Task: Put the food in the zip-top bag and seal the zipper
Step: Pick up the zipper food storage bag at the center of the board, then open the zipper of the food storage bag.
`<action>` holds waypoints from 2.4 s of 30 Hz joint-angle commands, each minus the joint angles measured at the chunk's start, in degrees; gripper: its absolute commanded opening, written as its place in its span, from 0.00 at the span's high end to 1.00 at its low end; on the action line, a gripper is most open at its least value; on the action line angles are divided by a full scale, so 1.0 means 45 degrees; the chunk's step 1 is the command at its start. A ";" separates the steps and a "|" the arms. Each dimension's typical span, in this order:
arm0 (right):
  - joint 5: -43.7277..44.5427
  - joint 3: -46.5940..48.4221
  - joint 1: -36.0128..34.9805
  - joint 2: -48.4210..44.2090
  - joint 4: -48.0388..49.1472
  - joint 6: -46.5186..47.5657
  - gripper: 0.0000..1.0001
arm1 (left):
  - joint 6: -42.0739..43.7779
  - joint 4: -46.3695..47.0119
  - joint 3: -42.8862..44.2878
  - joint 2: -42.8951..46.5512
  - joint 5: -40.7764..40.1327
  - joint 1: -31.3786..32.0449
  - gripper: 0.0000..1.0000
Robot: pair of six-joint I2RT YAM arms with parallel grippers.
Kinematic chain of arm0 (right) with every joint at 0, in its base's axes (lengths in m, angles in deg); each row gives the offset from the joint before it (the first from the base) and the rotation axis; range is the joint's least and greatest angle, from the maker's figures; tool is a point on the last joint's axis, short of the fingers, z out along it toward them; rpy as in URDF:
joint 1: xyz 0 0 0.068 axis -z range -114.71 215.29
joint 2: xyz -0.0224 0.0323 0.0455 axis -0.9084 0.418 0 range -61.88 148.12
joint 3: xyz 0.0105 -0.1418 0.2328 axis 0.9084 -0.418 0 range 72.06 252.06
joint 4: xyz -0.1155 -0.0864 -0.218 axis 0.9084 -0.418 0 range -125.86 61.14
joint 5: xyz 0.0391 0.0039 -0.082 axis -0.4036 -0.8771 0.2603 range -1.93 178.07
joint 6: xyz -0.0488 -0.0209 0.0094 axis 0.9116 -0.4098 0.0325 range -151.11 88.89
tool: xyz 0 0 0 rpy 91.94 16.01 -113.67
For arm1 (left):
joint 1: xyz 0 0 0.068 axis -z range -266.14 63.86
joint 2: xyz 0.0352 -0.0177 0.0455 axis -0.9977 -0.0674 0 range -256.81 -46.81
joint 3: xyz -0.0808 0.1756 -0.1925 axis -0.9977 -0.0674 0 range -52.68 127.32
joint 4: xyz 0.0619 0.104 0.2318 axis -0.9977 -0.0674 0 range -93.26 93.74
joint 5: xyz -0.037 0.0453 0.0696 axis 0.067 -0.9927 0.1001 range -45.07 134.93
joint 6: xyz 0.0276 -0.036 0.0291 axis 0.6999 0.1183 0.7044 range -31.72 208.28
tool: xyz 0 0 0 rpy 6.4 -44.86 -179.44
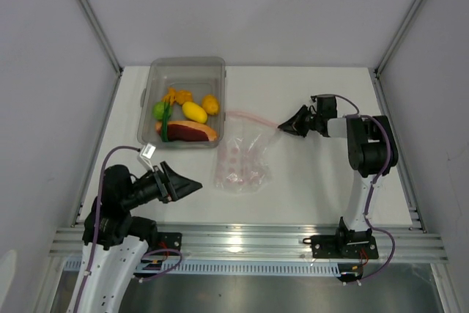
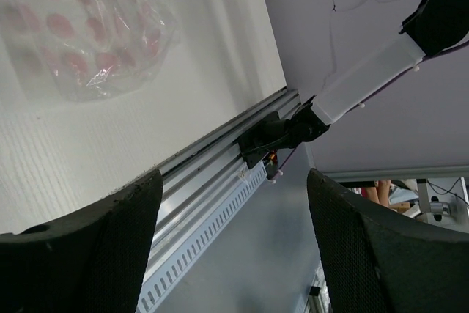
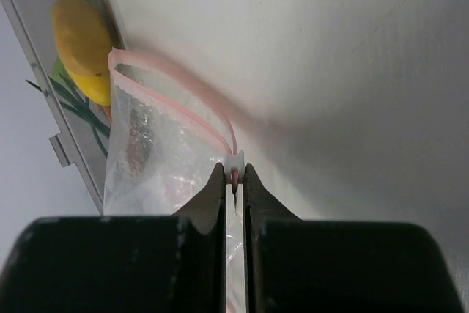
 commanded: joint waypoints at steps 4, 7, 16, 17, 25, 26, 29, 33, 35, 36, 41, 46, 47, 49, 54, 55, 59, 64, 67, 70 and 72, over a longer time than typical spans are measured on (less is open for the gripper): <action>0.0541 0.0705 0.0250 -0.2873 -0.1584 0.1966 1.00 | 0.0022 0.0776 0.1200 -0.1350 0.0643 -0.0078 0.20; 0.1479 0.1038 0.0055 -0.4631 -0.3148 0.3412 1.00 | -0.0349 0.1282 0.1551 -0.2092 0.0545 0.0117 0.21; 0.3375 0.0396 -0.1447 -0.9842 -0.4557 0.6184 1.00 | -0.2164 0.1930 0.3681 -0.5256 -0.2148 0.3884 0.25; 0.3434 0.0337 -0.2127 -1.0178 -0.4731 0.6460 1.00 | -0.2340 0.1930 0.3818 -0.5432 -0.2382 0.4409 0.25; 0.4153 -0.0658 -0.6036 -1.2426 -0.5221 0.7946 1.00 | -0.4274 0.1774 0.3275 -0.4734 -0.4100 0.4825 0.24; 0.4466 -0.0814 -0.6426 -1.2834 -0.5376 0.8063 1.00 | -0.4508 0.1715 0.3156 -0.4537 -0.4219 0.4844 0.24; 0.5888 -0.1342 -0.8281 -1.3442 -0.5727 0.8298 1.00 | -0.5523 0.1267 0.2648 -0.3778 -0.4377 0.4844 0.24; 0.8351 -0.1850 -1.0786 -1.4496 -0.6041 0.8669 1.00 | -0.7027 0.0896 0.2043 -0.2468 -0.4591 0.4863 0.25; 0.9813 -0.2200 -1.2090 -1.4867 -0.6080 0.8728 1.00 | -0.7340 0.0255 0.2022 -0.1805 -0.4980 0.4844 0.25; 1.0130 -0.2299 -1.2500 -1.5198 -0.6080 0.8728 1.00 | -0.7361 0.0037 0.2080 -0.1666 -0.5040 0.4863 0.25; 1.1460 -0.2613 -1.4609 -1.5826 -0.6021 0.8942 1.00 | -0.7712 -0.0921 0.2062 -0.1449 -0.4924 0.4844 0.24; 1.2453 -0.2223 -1.6212 -1.5515 -0.6294 0.9294 1.00 | -0.8728 -0.0610 0.1807 -0.2033 -0.4319 0.4844 0.22; 1.2767 -0.2164 -1.6544 -1.5456 -0.6334 0.9353 1.00 | -0.8787 -0.0667 0.1885 -0.2171 -0.4280 0.4844 0.21; 1.3470 -0.2008 -1.7618 -1.5319 -0.6509 0.9411 1.00 | -0.8885 -0.0766 0.2256 -0.2425 -0.4201 0.4864 0.20; 1.5073 -0.1851 -1.9124 -1.4948 -0.6725 0.9451 1.00 | -0.9157 -0.0727 0.2473 -0.2641 -0.4435 0.4844 0.18; 1.5230 -0.1832 -1.9551 -1.4928 -0.6725 0.9451 1.00 | -0.9216 -0.0630 0.2375 -0.2641 -0.4455 0.4844 0.18; 1.6323 -0.1676 -2.0627 -1.4655 -0.6783 0.9451 1.00 | -0.9334 -0.0376 0.1907 -0.2641 -0.4397 0.4844 0.17; 1.7262 -0.1441 -2.1507 -1.4362 -0.6900 0.9490 1.00 | -0.9139 -0.0200 0.1535 -0.3012 -0.4299 0.4864 0.19; 1.7689 -0.1324 -2.1995 -1.4187 -0.6900 0.9432 1.00 | -0.9022 0.0346 0.1320 -0.3303 -0.4104 0.4844 0.25; 1.8081 -0.1265 -2.2367 -1.4030 -0.6998 0.9412 1.00 | -0.8924 0.1108 0.1027 -0.3655 -0.3655 0.4883 0.31; 1.8141 -0.1226 -2.2523 -1.3932 -0.7018 0.9373 1.00 | -0.8924 0.1343 0.0832 -0.3754 -0.3576 0.4883 0.31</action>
